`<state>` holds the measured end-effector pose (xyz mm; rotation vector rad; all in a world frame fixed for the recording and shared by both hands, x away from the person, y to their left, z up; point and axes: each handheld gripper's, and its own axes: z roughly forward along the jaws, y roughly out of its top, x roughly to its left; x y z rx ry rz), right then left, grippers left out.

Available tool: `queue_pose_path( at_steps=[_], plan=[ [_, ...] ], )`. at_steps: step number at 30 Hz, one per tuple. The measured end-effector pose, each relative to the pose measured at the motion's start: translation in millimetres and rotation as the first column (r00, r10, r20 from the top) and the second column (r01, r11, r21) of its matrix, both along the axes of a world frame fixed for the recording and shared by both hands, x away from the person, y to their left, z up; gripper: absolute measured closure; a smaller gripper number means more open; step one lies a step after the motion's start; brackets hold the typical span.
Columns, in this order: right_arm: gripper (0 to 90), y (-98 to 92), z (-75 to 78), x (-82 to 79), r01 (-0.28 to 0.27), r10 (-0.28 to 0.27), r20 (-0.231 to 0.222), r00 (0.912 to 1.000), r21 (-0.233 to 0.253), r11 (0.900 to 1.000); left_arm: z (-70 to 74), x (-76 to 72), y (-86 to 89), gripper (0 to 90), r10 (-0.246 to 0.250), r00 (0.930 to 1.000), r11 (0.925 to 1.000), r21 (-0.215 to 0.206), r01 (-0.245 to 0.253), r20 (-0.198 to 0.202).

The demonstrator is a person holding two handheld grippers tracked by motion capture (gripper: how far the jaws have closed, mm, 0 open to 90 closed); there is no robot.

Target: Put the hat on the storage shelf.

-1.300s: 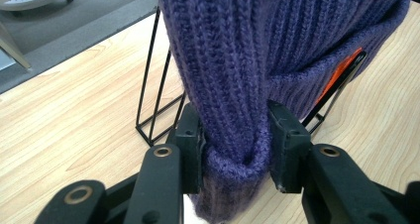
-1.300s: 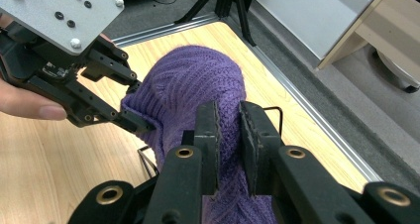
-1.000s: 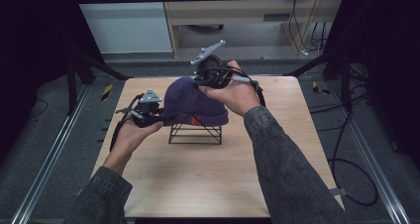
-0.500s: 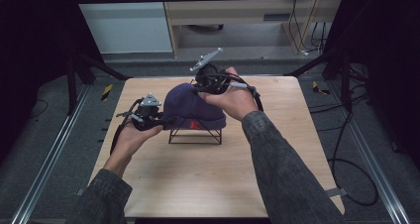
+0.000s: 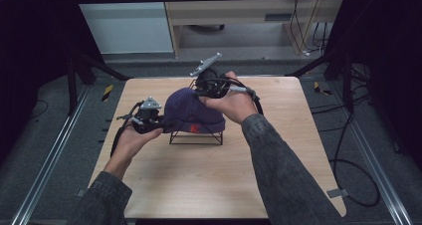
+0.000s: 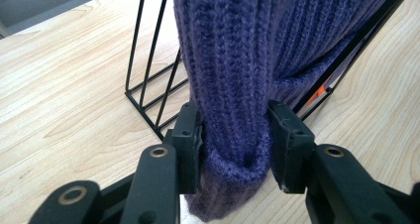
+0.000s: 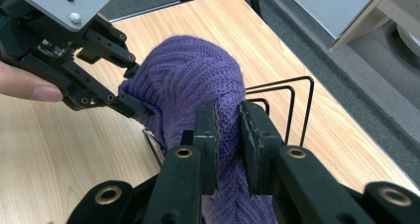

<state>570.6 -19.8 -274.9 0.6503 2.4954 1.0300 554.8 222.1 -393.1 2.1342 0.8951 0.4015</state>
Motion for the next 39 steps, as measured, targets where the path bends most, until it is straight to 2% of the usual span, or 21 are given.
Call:
queue_pose_path(
  at_steps=[10, 11, 20, 34, 39],
  plan=[
    [78.7, 1.6, -5.7, 0.3, 0.004, -0.004, -0.013, 0.9999, -0.005, 1.0, -3.4, -0.4, 2.0, 60.6, -0.002, 1.0, 1.0, 0.003, 0.002, -0.01],
    [78.7, 1.8, -6.6, -0.3, 0.003, -0.003, -0.013, 0.9999, -0.001, 1.0, -4.9, -0.8, 3.4, 60.4, 0.001, 0.9999, 1.0, -0.009, -0.001, -0.012],
    [78.8, 1.6, -15.4, -1.7, -0.002, 0.002, -0.022, 0.9998, -0.01, 1.0, -12.5, -2.3, 7.3, 60.4, 0.003, 0.9996, 0.9998, -0.021, -0.003, -0.029],
    [78.8, 3.6, -21.1, -1.0, -0.007, 0.006, -0.031, 0.9995, -0.016, 1.0, -19.1, -2.9, 10.2, 60.5, 0.006, 0.9992, 0.9996, -0.026, -0.007, -0.039],
    [78.5, 5.7, -26.2, -1.3, -0.009, 0.008, -0.039, 0.9992, -0.022, 1.0, -24.3, -3.0, 11.2, 58.5, 0.014, 0.9984, 0.9993, -0.032, -0.016, -0.055]
  ],
)
